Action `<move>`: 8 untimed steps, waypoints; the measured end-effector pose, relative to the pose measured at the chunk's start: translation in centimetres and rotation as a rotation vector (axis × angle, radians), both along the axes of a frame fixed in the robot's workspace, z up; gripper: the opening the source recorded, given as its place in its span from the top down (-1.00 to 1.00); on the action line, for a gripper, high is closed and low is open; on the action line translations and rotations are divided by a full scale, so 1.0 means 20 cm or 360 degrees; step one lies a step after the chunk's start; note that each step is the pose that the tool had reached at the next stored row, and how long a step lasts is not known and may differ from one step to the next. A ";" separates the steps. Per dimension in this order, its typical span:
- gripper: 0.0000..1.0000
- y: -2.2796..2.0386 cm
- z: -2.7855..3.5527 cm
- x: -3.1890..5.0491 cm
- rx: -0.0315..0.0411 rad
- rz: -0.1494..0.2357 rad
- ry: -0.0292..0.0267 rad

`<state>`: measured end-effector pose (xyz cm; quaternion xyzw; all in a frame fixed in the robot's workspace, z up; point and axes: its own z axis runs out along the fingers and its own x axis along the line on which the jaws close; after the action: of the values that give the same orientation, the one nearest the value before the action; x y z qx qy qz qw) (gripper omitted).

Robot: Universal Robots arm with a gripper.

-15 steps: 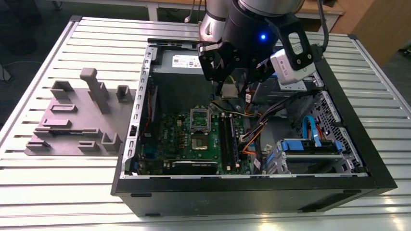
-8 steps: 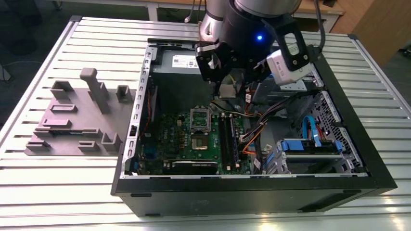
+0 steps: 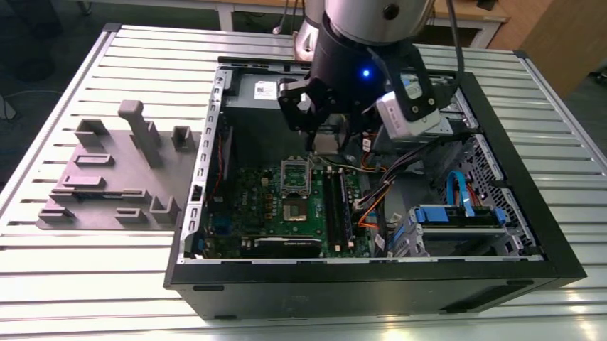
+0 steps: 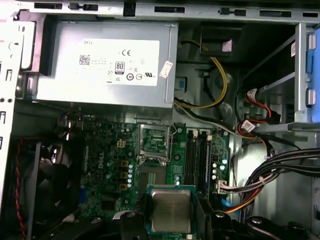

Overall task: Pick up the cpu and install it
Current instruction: 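Place the cpu into insertion slot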

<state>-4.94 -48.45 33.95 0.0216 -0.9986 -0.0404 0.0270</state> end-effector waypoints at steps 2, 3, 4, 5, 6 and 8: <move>0.06 -0.016 -0.019 -0.001 0.0000 -0.0001 0.00000; 0.06 -0.023 -0.028 -0.002 0.0000 -0.0001 0.00000; 0.06 -0.024 -0.037 -0.010 0.0000 -0.0002 -0.00002; 0.06 -0.024 -0.044 -0.020 0.0000 -0.0002 -0.00001; 0.06 -0.024 -0.052 -0.027 0.0000 -0.0003 -0.00001; 0.06 -0.024 -0.070 -0.030 0.0000 -0.0006 0.00000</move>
<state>-5.53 -48.93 32.56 0.0198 -0.9986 -0.0404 0.0270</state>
